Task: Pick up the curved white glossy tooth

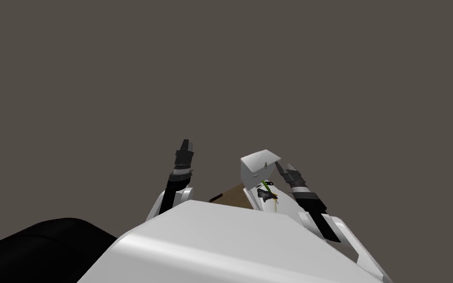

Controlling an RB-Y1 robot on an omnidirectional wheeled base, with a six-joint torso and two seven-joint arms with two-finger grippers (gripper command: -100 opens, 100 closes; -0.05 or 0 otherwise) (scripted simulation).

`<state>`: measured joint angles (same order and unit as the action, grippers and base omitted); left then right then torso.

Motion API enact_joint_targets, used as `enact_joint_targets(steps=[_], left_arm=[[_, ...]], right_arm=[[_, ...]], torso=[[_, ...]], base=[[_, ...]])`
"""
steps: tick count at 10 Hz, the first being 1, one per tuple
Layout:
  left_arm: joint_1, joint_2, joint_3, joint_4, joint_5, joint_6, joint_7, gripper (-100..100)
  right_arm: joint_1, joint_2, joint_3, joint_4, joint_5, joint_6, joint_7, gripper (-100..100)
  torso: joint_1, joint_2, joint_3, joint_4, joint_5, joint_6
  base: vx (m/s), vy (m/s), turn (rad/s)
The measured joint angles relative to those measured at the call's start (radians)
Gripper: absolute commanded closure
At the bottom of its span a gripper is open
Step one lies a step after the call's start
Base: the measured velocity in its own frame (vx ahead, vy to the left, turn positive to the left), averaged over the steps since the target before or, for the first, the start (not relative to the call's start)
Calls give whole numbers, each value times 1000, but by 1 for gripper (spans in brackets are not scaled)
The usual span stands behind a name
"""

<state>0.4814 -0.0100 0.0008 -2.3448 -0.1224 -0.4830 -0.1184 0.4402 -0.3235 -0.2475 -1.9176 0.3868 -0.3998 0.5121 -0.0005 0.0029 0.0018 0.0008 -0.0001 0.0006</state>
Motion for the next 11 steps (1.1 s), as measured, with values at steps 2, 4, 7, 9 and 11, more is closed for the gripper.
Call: enact_joint_targets(steps=[2, 4, 7, 9, 11], left_arm=[[0, 0, 0, 0, 0, 0, 0, 0], [0, 0, 0, 0, 0, 0, 0, 0], [0, 0, 0, 0, 0, 0, 0, 0], [0, 0, 0, 0, 0, 0, 0, 0], [0, 0, 0, 0, 0, 0, 0, 0]], right_arm=[[-12, -24, -24, 49, 29, 19, 51, -100], [-24, -39, -39, 92, 64, 43, 108, -100], [-39, -67, -63, 151, 98, 63, 177, -100], [-47, -77, -78, 195, 129, 74, 231, -100], [-52, -92, -99, 242, 161, 81, 291, -100]], torso=[[-1, 0, 0, 0, 0, 0], [0, 0, 0, 0, 0, 0], [-1, -1, -1, 0, 0, 1], [0, -1, 0, 0, 0, 0], [-1, 0, 0, 0, 0, 1]], base=[[-49, 9, 155], [-50, 10, 194], [-36, 8, 98], [-47, 12, 205], [-53, 11, 183]])
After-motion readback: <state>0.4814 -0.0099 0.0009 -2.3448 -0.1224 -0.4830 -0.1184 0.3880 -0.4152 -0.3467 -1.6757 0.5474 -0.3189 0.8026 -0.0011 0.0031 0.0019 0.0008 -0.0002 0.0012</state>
